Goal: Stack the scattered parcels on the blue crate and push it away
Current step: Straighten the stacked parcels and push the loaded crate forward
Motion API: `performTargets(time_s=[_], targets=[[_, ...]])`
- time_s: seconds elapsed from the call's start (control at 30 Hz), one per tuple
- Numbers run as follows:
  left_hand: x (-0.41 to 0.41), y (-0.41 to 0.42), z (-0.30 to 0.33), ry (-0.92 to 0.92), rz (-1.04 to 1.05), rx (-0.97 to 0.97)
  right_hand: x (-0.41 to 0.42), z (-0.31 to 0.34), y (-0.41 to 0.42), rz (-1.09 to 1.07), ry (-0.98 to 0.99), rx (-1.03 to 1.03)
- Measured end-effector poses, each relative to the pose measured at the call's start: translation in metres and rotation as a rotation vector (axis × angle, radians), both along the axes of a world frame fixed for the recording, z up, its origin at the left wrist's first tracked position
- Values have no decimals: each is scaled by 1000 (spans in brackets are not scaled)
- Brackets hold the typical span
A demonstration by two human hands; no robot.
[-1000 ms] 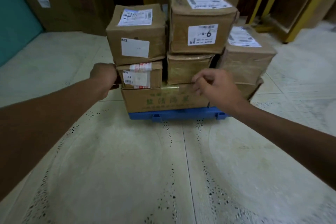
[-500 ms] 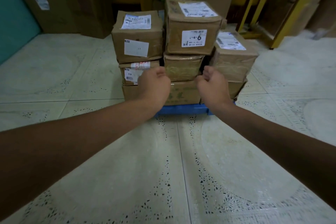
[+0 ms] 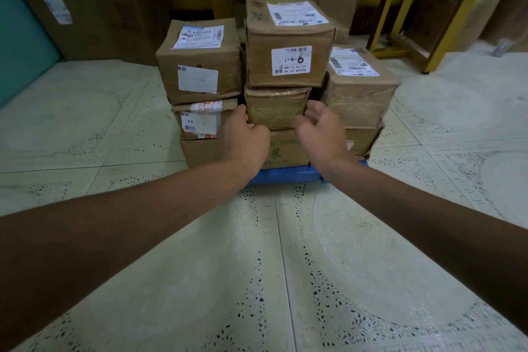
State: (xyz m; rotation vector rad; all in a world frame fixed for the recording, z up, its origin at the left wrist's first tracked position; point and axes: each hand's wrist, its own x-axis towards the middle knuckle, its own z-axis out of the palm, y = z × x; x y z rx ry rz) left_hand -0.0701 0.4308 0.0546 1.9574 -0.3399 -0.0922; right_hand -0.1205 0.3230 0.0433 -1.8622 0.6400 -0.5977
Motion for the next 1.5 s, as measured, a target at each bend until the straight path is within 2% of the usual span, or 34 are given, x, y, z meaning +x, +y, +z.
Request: performTargets(time_s=[0.47, 0.77, 0.97, 1.07, 1.17, 1.23, 1.33, 1.4, 1.5], targets=[[-5, 1, 0, -36, 9, 13, -10, -6, -4, -11, -86, -38], [-1, 3, 2, -45, -2, 43, -12, -4, -5, -6, -46, -86], [7, 19, -1, -67, 8, 117, -21, 1, -17, -85, -92, -256], [21, 44, -15, 13, 72, 222, -29, -4, -34, -157, -119, -282], [48, 76, -28, 82, 216, 428, -37, -10, -52, -238, -140, -285], [75, 98, -32, 137, 323, 478, -41, -11, -64, -325, -164, -291], [121, 127, -23, 263, 432, 243, -39, -3, -86, -522, -234, -183], [137, 133, -5, 302, 399, 14, -32, 2, -102, -581, -259, -13], [142, 123, 25, 354, 275, -262, -19, 3, -119, -374, -185, 227]])
